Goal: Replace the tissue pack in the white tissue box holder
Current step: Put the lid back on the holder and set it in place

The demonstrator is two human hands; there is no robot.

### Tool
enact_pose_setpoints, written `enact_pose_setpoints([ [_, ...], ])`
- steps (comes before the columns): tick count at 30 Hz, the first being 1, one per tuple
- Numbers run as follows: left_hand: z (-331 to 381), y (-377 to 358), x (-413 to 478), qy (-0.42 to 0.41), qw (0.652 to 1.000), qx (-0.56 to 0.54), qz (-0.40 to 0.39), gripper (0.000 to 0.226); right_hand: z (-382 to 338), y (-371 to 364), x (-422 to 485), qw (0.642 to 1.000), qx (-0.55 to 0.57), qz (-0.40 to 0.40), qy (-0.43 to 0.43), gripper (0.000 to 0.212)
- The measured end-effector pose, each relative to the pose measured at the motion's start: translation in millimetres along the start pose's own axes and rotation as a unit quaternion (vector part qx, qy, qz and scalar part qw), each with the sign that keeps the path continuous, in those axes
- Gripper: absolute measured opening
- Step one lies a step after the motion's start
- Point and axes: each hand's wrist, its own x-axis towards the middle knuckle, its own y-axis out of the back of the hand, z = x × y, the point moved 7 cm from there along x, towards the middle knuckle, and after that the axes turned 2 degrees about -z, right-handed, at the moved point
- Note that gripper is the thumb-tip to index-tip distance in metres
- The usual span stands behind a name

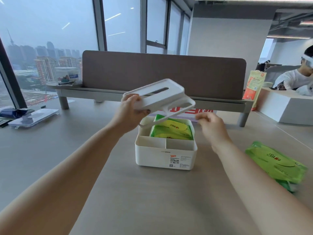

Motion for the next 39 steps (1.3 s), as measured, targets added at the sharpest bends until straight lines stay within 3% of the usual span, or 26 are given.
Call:
enact_pose_setpoints([
  [3,1.1,-15.7,-3.4,-0.040,0.995,0.030,-0.083,0.045,11.7,10.6,0.2,0.976,0.191,0.005,-0.102,0.018],
  [5,2.4,-26.8,-10.2,-0.060,0.988,0.039,-0.139,0.042,9.7,5.6,-4.9,0.967,0.221,-0.048,-0.118,0.018],
  [8,3.6,-36.8,-16.9,-0.071,0.978,0.030,-0.192,0.039,1.7,0.9,-12.2,0.983,0.142,-0.084,-0.075,0.016],
  [10,4.2,-38.8,-19.3,-0.064,0.974,0.019,-0.218,0.040,0.7,4.6,-13.1,0.994,0.067,-0.067,-0.055,0.029],
  [13,3.3,-43.5,-22.8,-0.055,0.964,0.013,-0.258,0.043,2.8,10.8,-13.1,0.997,0.038,-0.049,-0.047,0.041],
  [17,0.1,-49.1,-27.3,-0.041,0.956,0.013,-0.291,0.048,4.3,11.5,-15.3,0.998,0.016,-0.044,-0.033,0.041],
  [25,-6.3,-51.4,-33.0,-0.021,0.951,-0.005,-0.309,0.046,14.0,-5.2,-18.0,0.996,0.007,-0.089,-0.007,0.033],
  [39,-13.5,-57.8,-36.8,0.015,0.954,-0.052,-0.294,0.046,11.0,-4.6,-22.4,0.994,-0.046,-0.096,0.024,0.009],
])
